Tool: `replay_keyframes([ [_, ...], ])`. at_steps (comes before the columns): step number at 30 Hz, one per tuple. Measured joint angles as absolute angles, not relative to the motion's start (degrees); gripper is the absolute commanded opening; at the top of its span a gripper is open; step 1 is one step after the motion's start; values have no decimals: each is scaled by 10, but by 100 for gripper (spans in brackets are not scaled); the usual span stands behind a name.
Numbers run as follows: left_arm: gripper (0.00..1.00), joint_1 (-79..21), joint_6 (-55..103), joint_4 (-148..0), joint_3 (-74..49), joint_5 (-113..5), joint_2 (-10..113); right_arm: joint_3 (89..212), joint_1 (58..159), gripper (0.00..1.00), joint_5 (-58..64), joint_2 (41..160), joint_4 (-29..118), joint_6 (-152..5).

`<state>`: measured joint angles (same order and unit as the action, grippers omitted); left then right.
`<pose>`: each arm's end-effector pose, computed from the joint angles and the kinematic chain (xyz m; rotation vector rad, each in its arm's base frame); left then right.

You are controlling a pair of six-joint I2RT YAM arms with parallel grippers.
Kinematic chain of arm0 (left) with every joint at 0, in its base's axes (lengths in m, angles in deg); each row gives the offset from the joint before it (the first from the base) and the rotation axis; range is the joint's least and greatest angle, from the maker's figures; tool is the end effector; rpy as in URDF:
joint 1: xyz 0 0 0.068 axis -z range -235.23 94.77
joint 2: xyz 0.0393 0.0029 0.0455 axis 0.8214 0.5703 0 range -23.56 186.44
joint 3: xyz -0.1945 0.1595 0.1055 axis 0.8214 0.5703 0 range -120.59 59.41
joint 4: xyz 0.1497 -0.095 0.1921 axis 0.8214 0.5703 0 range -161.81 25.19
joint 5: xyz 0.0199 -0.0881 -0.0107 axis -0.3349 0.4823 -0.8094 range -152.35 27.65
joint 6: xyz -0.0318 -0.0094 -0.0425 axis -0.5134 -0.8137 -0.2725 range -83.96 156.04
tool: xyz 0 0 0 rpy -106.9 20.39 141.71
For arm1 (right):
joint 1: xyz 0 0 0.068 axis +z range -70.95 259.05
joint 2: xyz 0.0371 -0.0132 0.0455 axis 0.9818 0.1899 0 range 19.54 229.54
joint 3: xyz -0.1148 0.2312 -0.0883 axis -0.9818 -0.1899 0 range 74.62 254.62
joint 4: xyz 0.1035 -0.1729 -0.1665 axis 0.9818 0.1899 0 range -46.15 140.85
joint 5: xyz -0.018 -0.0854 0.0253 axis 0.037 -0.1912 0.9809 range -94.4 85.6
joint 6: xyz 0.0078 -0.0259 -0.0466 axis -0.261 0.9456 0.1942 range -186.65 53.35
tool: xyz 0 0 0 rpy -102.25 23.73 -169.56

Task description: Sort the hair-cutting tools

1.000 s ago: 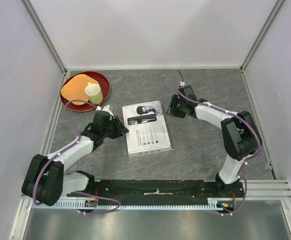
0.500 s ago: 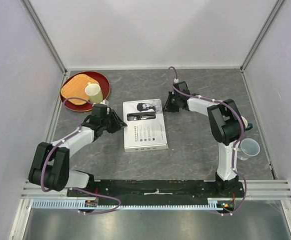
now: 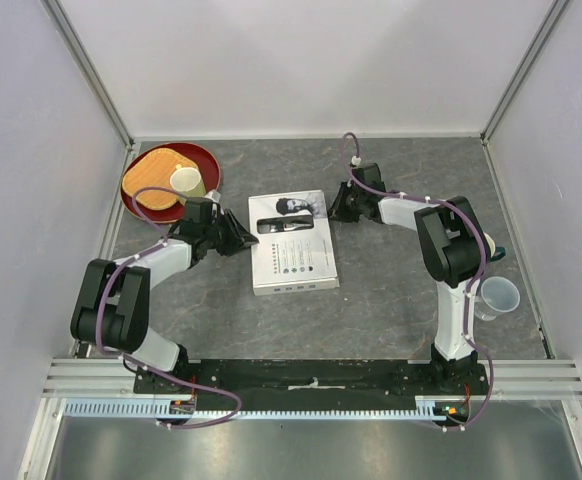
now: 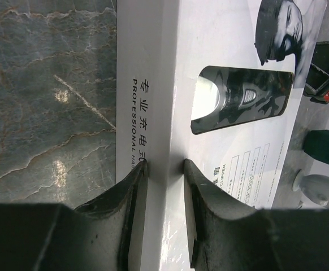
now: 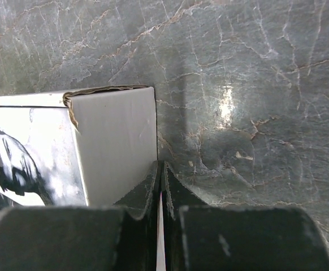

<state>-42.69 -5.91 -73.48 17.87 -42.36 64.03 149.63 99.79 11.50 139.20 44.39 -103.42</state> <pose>0.2892 -0.0767 0.1673 -0.4467 2.4170 -0.8560 0.4111 0.1661 0.1367 0.2034 2.4639 0.7917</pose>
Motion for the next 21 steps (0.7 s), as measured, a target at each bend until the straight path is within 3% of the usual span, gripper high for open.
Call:
replay_keyframes([
  [6,36,-432,-59,-746,177,-407,650,1493,1002,6,104,1392,431,-1035],
  [9,43,-432,-59,-747,177,-409,649,1493,1007,9,79,1389,437,-1039],
  [12,49,-429,-59,-745,178,-423,644,1493,1029,23,-2,1364,486,-1058],
  [15,51,-423,-59,-733,185,-453,623,1484,1048,32,-81,1307,543,-1076],
  [21,53,-419,-59,-679,201,-511,548,1481,1052,33,-169,1197,606,-1080],
])
